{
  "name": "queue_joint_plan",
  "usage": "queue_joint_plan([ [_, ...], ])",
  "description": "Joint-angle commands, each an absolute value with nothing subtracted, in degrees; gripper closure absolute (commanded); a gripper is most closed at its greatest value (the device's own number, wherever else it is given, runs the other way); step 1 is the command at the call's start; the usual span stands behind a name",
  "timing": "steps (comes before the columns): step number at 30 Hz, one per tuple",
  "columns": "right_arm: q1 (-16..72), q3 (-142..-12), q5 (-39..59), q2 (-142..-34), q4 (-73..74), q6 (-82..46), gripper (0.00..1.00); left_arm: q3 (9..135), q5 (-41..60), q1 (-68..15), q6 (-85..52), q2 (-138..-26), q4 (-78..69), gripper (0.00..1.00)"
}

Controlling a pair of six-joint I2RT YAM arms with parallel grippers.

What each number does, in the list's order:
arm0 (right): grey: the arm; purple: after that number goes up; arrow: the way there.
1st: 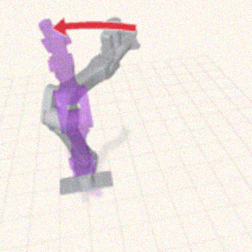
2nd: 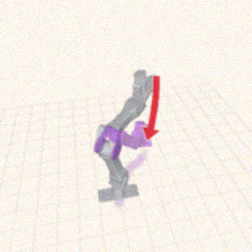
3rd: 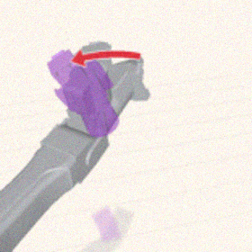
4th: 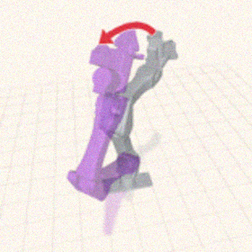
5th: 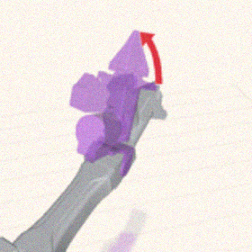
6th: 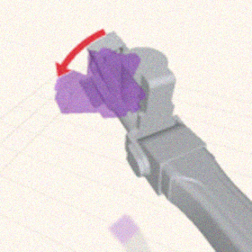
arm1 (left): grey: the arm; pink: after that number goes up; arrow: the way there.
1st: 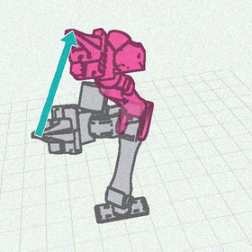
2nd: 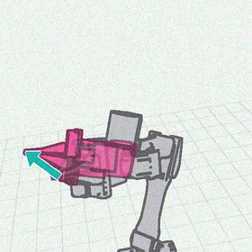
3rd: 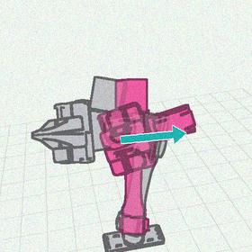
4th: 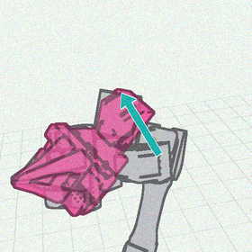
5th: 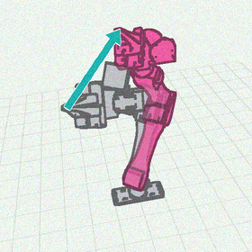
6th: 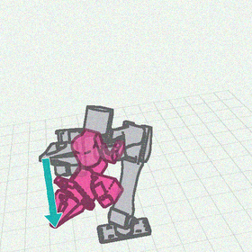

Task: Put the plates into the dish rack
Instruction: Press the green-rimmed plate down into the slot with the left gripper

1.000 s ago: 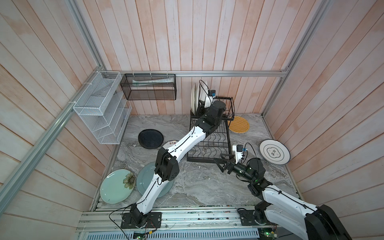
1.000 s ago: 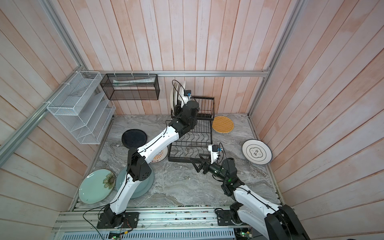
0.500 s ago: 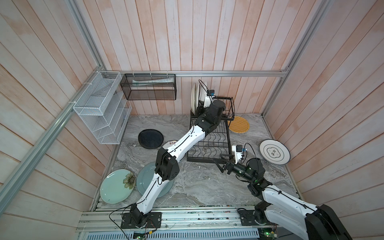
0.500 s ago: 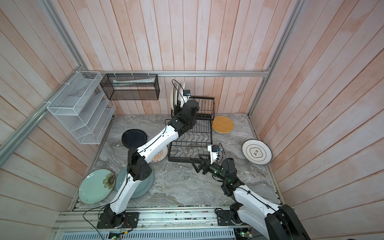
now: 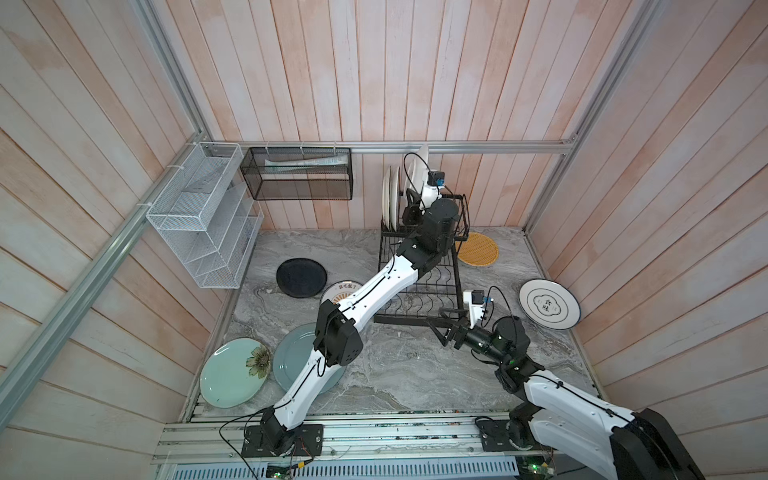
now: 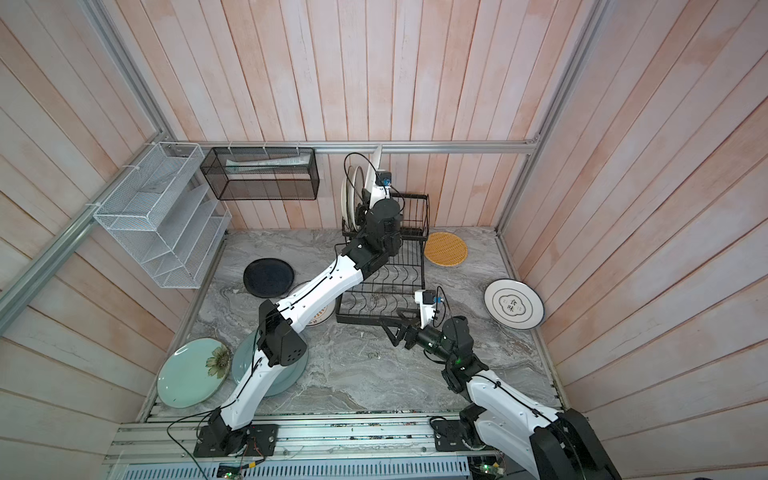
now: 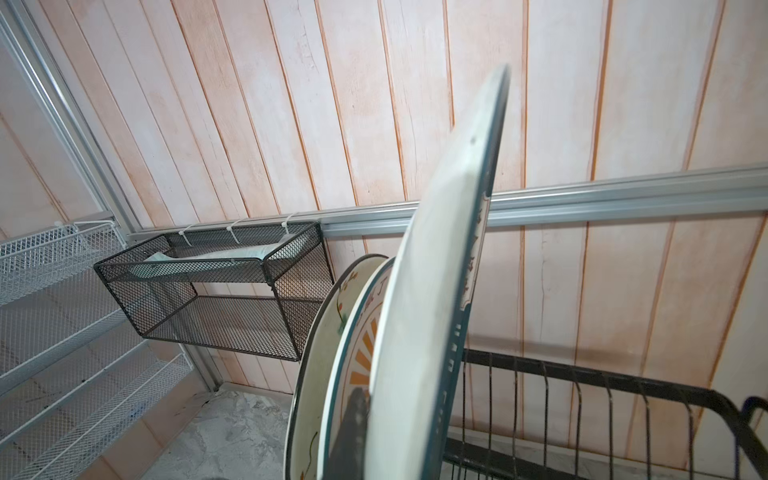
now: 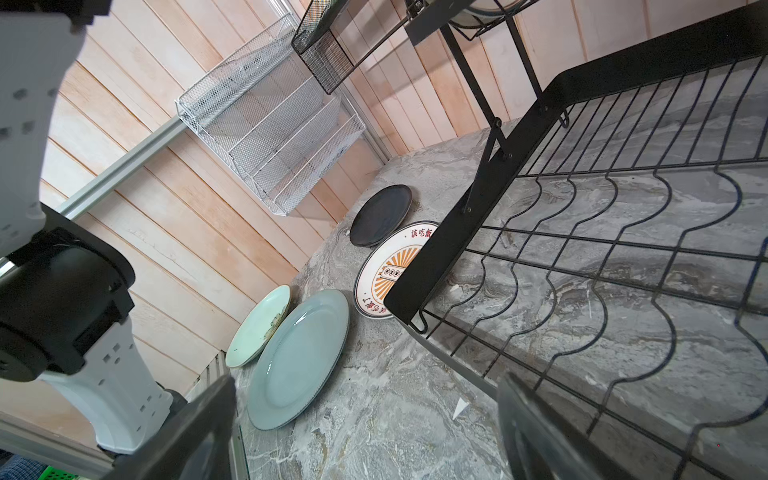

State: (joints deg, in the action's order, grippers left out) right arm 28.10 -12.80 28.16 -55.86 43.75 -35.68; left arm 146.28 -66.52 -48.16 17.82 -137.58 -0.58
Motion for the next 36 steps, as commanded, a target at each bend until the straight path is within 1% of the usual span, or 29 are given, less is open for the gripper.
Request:
queue_joint_plan([
  [1, 28.6, -14.2, 28.2, -55.7, 45.1, -34.8, 0.02, 147.7, -67.8, -47.4, 18.3, -138.9, -3.4, 1.0],
  [6, 28.7, -14.2, 28.0, -55.8, 45.0, -34.8, 0.02, 147.2, -67.7, -47.0, 16.9, -139.4, -2.1, 1.0],
  [18, 28.8, -14.4, 28.1, -56.3, 44.9, -34.6, 0.02, 146.7, -66.0, -46.1, 6.9, -139.6, 7.3, 1.0],
  [32, 28.9, -14.5, 27.9, -56.1, 44.6, -34.6, 0.02, 146.6, -65.7, -45.2, 3.6, -140.9, 10.5, 1.0],
  [36, 28.9, -14.4, 27.9, -56.1, 44.6, -34.6, 0.02, 146.9, -64.6, -44.9, 0.5, -141.2, 13.8, 1.0],
])
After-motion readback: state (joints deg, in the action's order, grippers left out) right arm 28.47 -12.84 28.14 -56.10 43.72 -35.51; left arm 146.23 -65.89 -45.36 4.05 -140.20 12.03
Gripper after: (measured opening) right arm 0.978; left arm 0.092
